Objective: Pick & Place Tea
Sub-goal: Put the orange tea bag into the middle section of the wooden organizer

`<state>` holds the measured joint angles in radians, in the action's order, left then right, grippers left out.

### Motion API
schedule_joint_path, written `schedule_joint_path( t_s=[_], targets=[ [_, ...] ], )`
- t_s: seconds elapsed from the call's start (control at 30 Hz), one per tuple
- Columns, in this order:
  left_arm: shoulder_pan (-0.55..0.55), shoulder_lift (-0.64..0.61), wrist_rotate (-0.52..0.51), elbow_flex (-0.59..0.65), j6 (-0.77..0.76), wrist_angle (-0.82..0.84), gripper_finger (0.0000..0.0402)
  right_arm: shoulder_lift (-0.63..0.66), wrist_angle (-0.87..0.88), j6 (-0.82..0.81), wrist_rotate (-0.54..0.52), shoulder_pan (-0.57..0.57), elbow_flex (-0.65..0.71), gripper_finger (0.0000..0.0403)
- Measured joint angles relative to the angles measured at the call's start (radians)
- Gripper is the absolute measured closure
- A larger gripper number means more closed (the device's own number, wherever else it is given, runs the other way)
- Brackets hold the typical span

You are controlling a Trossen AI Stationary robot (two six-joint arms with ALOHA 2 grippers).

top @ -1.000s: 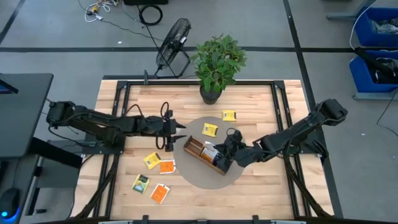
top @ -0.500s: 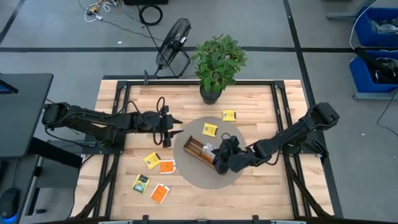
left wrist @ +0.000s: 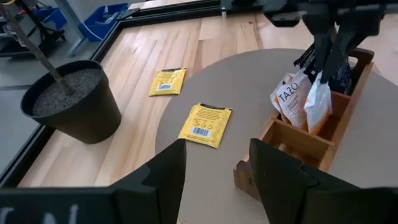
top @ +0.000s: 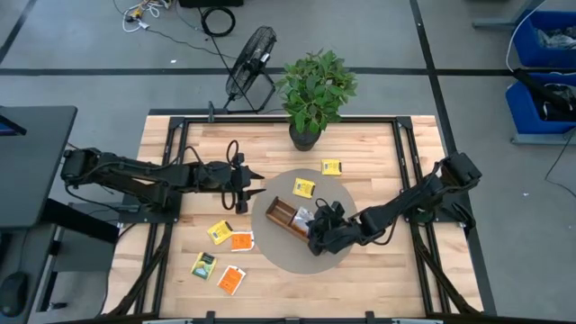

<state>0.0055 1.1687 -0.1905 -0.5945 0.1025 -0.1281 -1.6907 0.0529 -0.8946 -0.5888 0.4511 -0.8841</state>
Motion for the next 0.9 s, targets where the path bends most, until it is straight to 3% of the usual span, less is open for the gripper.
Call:
schedule_joint_path(
  t_s=[0.3,0.67,0.9],
  targets=[
    [0.000,0.000,0.000,0.000,-0.008,0.000,0.0220,-0.016,-0.023,0.040,0.007,0.001,0.000,0.0391],
    [0.000,0.000,0.000,0.000,-0.035,0.009,0.0220,0.029,-0.007,0.122,-0.001,0.001,0.000,0.0289],
    [-0.011,0.000,0.011,0.000,-0.097,0.061,0.0220,0.106,-0.003,0.233,-0.122,0.028,0.000,0.0250]
  ],
)
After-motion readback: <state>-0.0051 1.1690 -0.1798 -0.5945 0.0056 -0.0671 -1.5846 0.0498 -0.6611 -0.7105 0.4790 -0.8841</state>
